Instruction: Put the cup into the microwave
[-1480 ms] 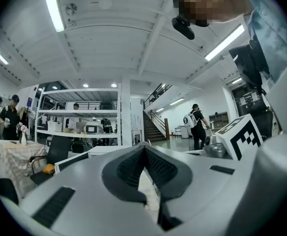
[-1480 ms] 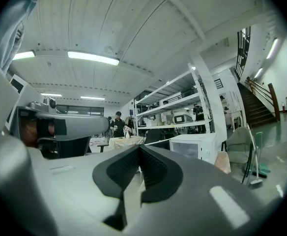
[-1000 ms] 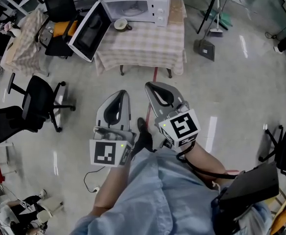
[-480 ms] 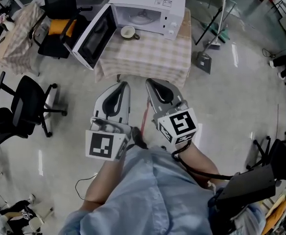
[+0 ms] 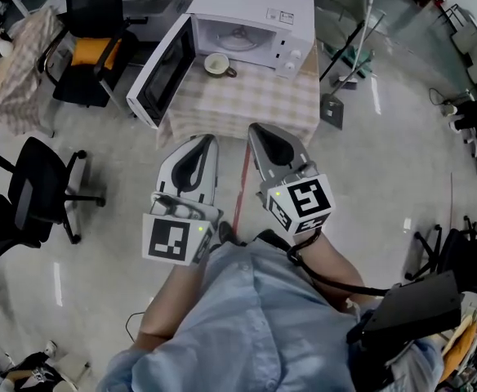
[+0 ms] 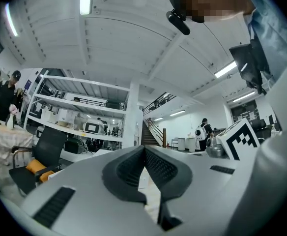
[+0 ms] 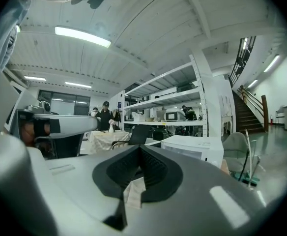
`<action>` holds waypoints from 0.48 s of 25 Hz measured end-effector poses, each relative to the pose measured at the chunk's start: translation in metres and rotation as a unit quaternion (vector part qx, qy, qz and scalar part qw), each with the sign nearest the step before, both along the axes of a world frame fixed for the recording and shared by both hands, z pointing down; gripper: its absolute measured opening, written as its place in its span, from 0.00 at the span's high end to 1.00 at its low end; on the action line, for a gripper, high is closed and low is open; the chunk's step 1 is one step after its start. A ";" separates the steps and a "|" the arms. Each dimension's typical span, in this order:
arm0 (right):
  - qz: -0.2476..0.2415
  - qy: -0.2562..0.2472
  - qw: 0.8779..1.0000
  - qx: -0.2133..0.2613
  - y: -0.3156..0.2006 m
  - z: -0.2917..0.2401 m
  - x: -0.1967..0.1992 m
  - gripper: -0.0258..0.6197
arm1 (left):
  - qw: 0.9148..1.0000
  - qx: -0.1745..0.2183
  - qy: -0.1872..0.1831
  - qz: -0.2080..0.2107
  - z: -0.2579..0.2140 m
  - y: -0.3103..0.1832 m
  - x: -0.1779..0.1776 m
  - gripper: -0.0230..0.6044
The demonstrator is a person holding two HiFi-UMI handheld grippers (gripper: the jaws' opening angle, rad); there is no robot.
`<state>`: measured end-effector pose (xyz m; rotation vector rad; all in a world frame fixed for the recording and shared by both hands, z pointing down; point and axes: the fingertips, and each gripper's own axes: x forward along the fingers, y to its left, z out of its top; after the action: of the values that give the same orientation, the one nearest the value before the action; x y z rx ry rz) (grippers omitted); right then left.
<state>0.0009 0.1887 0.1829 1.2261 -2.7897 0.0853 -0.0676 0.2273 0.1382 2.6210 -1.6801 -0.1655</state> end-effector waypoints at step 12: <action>0.012 0.011 1.000 0.014 -0.017 -0.003 -0.006 0.96 | 1.000 0.001 0.010 0.002 0.002 -0.017 -0.009 0.96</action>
<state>-0.0048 0.1715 0.1796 1.2588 -2.7672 0.0350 -0.0763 0.2101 0.1402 2.6158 -1.6689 -0.1922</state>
